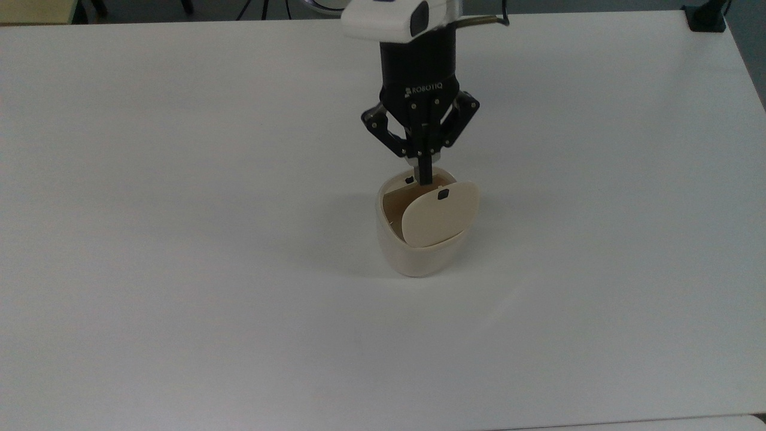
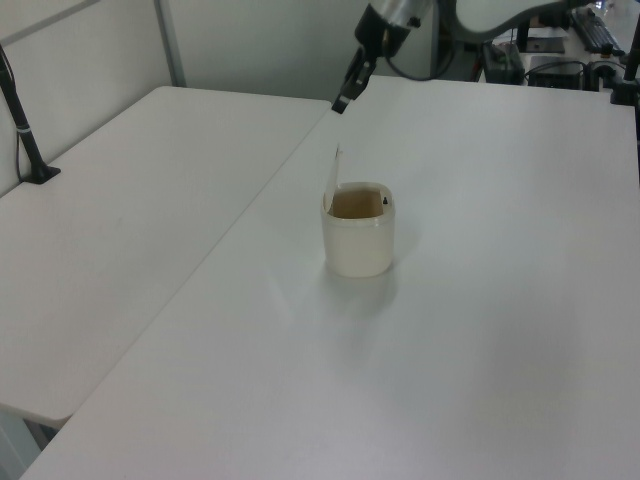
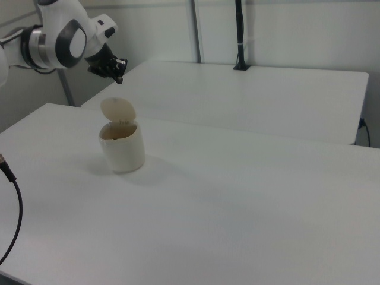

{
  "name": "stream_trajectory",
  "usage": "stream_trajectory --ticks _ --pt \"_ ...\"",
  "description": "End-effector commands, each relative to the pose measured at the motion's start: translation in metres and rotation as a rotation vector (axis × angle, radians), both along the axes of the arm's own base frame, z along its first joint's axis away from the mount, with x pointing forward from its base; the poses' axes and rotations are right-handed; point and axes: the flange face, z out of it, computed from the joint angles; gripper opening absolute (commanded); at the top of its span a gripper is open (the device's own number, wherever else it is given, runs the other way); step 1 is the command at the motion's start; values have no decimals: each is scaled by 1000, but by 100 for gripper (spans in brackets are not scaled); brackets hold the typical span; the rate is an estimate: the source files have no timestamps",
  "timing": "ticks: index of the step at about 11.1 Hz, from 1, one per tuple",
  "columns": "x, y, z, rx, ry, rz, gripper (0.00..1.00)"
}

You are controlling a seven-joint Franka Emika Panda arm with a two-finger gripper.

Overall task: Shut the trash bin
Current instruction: 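Lower the gripper down behind the raised lid of the bin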

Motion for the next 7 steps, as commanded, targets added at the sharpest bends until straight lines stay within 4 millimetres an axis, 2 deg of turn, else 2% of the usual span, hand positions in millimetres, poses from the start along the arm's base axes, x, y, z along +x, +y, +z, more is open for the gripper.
stream_trajectory --ticks 1,5,7 --pt "11 22 -27 7 -38 29 0" --pt "7 24 -33 -7 7 37 0" --pt "-4 25 -43 -67 147 95 0"
